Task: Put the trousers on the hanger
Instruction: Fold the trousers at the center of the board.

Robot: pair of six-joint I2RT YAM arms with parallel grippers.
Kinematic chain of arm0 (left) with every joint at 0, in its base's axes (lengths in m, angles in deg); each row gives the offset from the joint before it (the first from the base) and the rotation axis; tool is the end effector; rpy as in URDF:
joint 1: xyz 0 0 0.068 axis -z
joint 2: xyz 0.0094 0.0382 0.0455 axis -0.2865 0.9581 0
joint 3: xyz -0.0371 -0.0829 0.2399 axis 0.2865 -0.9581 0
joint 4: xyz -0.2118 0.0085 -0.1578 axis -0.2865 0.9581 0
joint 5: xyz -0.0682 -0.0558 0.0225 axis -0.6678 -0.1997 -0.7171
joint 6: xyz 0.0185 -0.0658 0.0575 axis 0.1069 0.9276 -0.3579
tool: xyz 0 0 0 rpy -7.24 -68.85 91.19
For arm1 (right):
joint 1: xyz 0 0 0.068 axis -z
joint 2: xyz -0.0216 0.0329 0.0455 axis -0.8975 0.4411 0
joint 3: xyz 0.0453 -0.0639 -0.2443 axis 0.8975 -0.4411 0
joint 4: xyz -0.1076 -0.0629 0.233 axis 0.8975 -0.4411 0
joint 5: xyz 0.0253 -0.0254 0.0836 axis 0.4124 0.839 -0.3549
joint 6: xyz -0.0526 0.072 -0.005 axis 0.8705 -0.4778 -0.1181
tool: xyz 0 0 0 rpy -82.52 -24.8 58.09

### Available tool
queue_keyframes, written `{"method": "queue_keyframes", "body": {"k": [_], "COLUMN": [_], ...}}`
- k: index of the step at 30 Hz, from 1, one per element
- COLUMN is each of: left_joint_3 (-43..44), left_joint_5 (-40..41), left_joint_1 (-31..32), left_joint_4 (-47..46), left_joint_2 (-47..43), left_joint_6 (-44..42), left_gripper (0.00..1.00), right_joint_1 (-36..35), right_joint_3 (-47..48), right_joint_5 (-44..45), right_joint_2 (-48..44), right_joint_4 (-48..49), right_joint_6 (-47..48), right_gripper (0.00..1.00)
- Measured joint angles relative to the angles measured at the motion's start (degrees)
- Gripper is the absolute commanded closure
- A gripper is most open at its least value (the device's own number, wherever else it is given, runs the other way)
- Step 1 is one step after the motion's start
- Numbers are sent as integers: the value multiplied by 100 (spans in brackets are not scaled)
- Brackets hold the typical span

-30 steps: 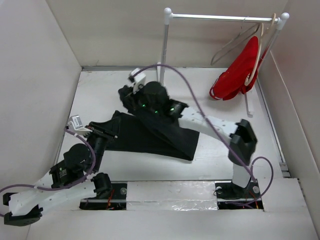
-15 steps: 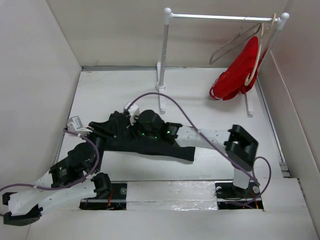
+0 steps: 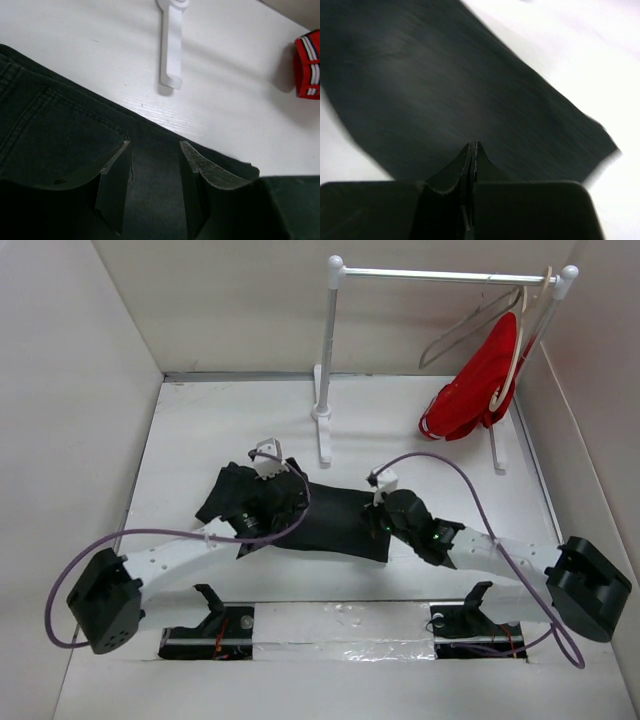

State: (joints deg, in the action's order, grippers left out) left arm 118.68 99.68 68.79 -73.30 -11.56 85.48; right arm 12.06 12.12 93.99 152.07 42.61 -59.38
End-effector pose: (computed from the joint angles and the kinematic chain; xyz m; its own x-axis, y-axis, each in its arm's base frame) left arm 0.2187 -0.1969 0.2382 -0.3125 -0.4398 -0.8420 0.0187 0.8833 -0.4684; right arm 0.1992 0.2278 0.1637 -0.4381 -0.1875 -0.8791 -0.5778 0.8079 0.1157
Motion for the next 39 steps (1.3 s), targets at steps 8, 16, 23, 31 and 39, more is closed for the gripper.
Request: {"method": "queue_keyframes", "body": {"k": [8,16,23,31,39], "left_joint_3": [-997,-2009,-2688,-2787,-2262], "left_joint_5": [-2308,-3534,-3440,-3075,-2959], "left_joint_1": [-2430,-3547,-3751,-3709,-2328], "left_joint_4": [-1851,-3161,-3106,-2413,-2155], "left_joint_2": [1062,1207,2,-1576,-1390], "left_joint_6": [428,1172,1438,1213,658], "left_gripper": [60,59,58,56,57], "right_joint_1": [407,94,413,1628,2354], "right_joint_3": [-903,-1447,-1681,-732,-138], "right_joint_5": [-17,55,-87,-673,-1480], "right_joint_2": [-664,-1060,-1075,-98,437], "right_joint_4": [-90,-195,-186,-221,-33], "right_joint_6": [-343,-758,-713,238,726], "right_gripper": [100,100,100,100,100]}}
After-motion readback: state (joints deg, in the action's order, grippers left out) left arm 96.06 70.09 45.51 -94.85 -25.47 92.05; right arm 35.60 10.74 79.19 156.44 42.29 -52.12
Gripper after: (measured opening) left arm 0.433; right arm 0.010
